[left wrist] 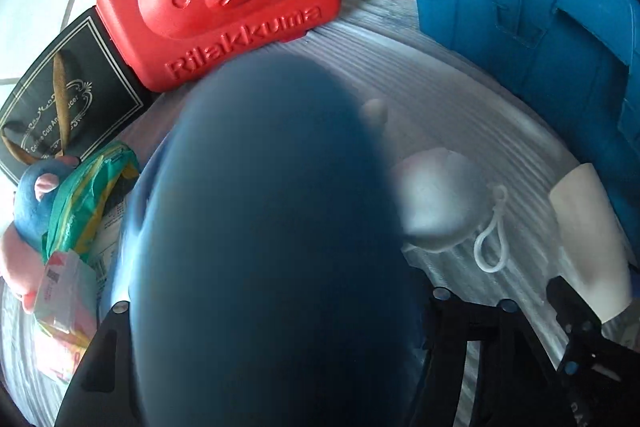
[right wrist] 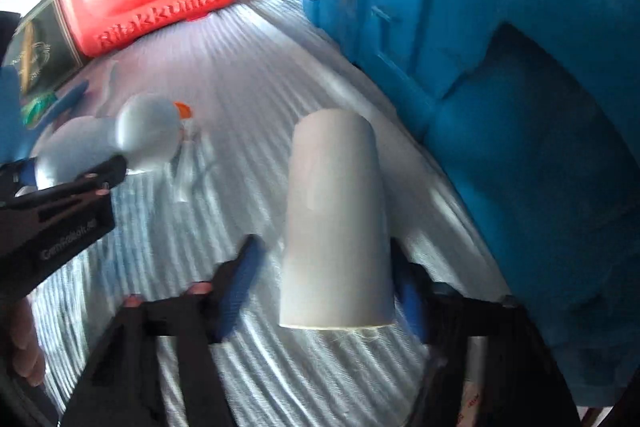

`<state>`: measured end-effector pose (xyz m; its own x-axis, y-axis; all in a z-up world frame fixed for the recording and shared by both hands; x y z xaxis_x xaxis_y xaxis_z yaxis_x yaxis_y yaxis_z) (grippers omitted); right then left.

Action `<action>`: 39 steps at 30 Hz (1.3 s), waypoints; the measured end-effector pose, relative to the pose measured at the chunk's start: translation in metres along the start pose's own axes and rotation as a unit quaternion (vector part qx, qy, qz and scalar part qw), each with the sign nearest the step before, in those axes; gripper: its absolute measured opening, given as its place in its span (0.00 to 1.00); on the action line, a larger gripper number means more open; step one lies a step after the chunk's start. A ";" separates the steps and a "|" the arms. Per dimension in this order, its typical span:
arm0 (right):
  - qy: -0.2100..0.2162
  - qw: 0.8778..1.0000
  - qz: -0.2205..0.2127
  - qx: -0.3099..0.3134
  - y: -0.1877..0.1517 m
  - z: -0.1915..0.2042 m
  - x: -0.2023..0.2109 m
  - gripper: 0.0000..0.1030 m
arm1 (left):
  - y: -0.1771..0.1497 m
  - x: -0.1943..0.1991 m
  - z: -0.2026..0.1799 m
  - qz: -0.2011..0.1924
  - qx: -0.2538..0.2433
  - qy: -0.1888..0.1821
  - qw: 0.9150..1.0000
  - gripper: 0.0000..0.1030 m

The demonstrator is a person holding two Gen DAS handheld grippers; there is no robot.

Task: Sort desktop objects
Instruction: 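Grasp the white plush bunny with the left tool while the right tool grasps the second roller tube, then carry the bunny and roller tube with both tools over the blue bin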

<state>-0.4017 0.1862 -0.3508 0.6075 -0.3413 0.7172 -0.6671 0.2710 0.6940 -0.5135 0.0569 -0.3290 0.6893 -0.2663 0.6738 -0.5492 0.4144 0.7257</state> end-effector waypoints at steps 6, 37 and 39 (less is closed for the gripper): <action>0.036 0.999 0.015 0.005 -0.006 0.017 0.015 0.46 | -0.019 0.031 0.013 0.009 0.013 0.001 1.000 0.54; 0.066 0.997 -0.014 0.025 -0.026 0.036 0.067 0.45 | -0.054 0.107 0.019 -0.018 0.044 0.029 0.998 0.51; 0.072 0.997 -0.027 0.030 -0.022 0.039 0.083 0.45 | -0.051 0.124 0.029 -0.028 0.055 0.039 0.997 0.51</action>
<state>-0.3533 0.1164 -0.3088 0.6960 -0.2203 0.6834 -0.6533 0.2007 0.7300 -0.4140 -0.0227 -0.2783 0.7528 -0.2165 0.6217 -0.5541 0.3014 0.7759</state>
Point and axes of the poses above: each gripper's, at about its wrist camera, not at the fingertips, and x roughly against the way its jaws point, z to its left, y to its top, the point moved 3 cm from there along -x, roughly the way its jaws point, and after that the axes turned 13 degrees about -z, right-handed, at the moved point
